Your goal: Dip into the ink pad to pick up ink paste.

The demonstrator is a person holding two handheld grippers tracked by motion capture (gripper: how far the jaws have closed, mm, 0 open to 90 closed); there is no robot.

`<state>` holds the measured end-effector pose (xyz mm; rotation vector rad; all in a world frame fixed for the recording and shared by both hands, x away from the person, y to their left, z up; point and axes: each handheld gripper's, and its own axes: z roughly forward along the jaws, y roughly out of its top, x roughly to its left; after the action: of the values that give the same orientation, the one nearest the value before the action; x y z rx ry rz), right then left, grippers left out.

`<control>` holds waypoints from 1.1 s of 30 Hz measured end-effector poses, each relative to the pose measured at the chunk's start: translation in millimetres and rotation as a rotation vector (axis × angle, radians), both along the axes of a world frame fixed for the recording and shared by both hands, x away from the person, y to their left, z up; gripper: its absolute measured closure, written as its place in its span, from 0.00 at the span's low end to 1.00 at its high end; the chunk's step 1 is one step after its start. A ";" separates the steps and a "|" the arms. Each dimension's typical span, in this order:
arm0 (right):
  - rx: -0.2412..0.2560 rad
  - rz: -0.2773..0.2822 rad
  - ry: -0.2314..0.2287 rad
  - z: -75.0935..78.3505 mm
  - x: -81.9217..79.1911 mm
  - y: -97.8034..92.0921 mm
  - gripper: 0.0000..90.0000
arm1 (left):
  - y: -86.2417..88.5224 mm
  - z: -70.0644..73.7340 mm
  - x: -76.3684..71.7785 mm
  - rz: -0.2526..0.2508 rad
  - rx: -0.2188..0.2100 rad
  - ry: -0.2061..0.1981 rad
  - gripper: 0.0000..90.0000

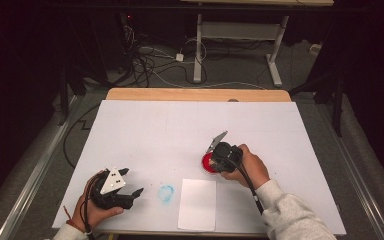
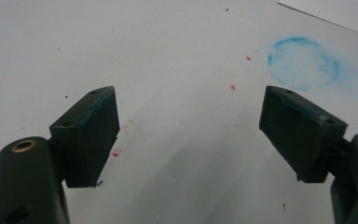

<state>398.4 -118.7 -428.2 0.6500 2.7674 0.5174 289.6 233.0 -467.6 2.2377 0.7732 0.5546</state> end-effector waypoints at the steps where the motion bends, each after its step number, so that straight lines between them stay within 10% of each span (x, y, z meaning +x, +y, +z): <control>1: 0.006 -0.003 0.002 -0.2 0.5 -0.2 0.85 | -0.4 -0.1 0.1 -0.001 0.000 0.000 0.21; 33: -0.066 -0.032 -0.071 -6.0 -5.6 13.2 0.85 | -8.5 3.1 2.6 -0.029 -0.026 -0.004 0.21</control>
<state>392.8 -105.5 -434.2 0.6472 2.6904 0.4315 292.2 224.4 -464.4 2.2200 0.7404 0.5316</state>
